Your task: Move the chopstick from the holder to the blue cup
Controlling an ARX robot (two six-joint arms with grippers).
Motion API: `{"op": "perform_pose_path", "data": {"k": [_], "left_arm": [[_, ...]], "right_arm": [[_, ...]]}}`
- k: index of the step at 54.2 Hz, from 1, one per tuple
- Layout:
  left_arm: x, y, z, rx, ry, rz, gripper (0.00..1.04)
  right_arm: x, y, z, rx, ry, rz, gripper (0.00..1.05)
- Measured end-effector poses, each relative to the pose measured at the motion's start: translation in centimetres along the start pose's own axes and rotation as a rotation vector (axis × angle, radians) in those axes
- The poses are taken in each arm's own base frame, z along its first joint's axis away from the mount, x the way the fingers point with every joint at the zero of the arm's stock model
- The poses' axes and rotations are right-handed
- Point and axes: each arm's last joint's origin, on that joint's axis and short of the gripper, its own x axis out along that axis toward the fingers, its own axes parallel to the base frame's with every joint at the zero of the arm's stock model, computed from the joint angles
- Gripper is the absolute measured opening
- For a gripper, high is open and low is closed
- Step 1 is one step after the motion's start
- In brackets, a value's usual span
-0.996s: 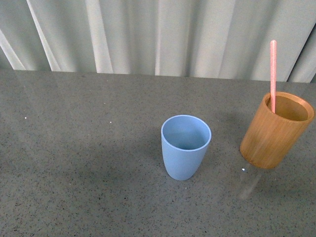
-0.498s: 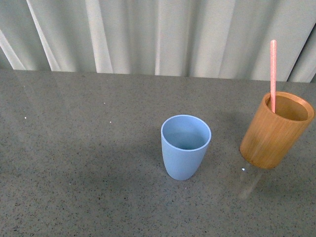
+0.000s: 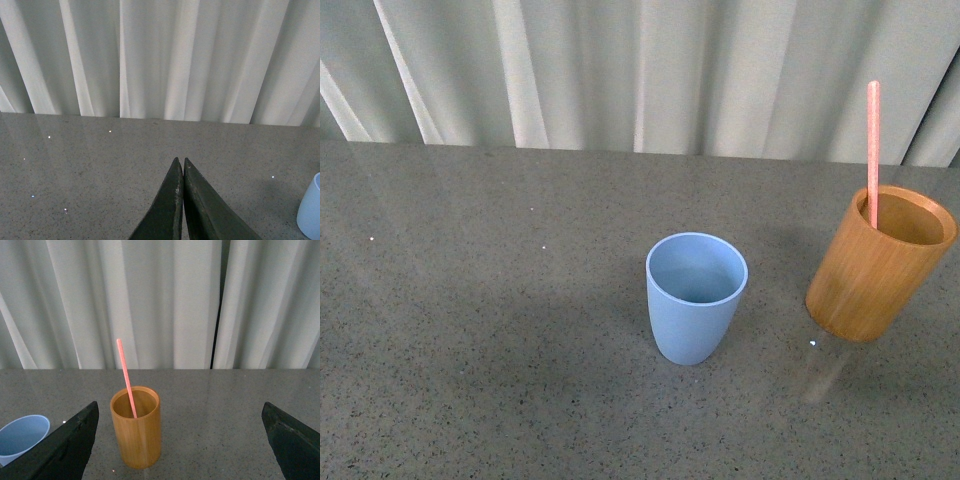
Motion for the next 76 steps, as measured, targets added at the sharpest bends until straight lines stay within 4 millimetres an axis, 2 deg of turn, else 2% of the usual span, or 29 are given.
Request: {"op": "perform_pose_path", "data": {"k": [9, 17, 28, 41, 44, 47, 49, 51, 57, 61, 76], "left_arm": [[-0.3, 0.0, 0.0, 0.0, 0.0, 0.0, 0.04], [-1.3, 0.0, -0.3, 0.0, 0.008, 0.0, 0.04], [-1.3, 0.0, -0.3, -0.001, 0.006, 0.0, 0.05], [-1.3, 0.0, -0.3, 0.0, 0.006, 0.0, 0.59], [-1.3, 0.0, -0.3, 0.0, 0.006, 0.0, 0.72], [-1.3, 0.0, -0.3, 0.0, 0.005, 0.0, 0.85], [-1.3, 0.0, -0.3, 0.0, 0.005, 0.0, 0.94], [-1.3, 0.0, -0.3, 0.0, 0.006, 0.0, 1.0], [-1.3, 0.0, -0.3, 0.0, 0.005, 0.0, 0.98], [-1.3, 0.0, -0.3, 0.0, 0.006, 0.0, 0.98], [-1.3, 0.0, -0.3, 0.0, 0.006, 0.0, 0.98]], "right_arm": [[0.0, 0.0, 0.0, 0.0, 0.0, 0.0, 0.95], [0.0, 0.0, 0.0, 0.0, 0.0, 0.0, 0.95], [0.0, 0.0, 0.0, 0.0, 0.0, 0.0, 0.95], [0.0, 0.0, 0.0, 0.0, 0.002, 0.0, 0.95], [0.2, -0.1, -0.2, 0.065, 0.216, 0.007, 0.95], [1.1, -0.3, -0.6, 0.094, 0.325, 0.007, 0.95], [2.0, -0.5, -0.7, 0.099, 0.339, 0.013, 0.95], [2.7, -0.5, -0.5, 0.099, 0.336, 0.03, 0.95], [4.8, -0.3, 0.1, 0.079, 0.309, 0.08, 0.95], [7.1, -0.2, 0.0, 0.057, 0.301, 0.114, 0.95], [13.7, 1.5, -2.3, -0.04, 0.373, 0.181, 0.95]]}}
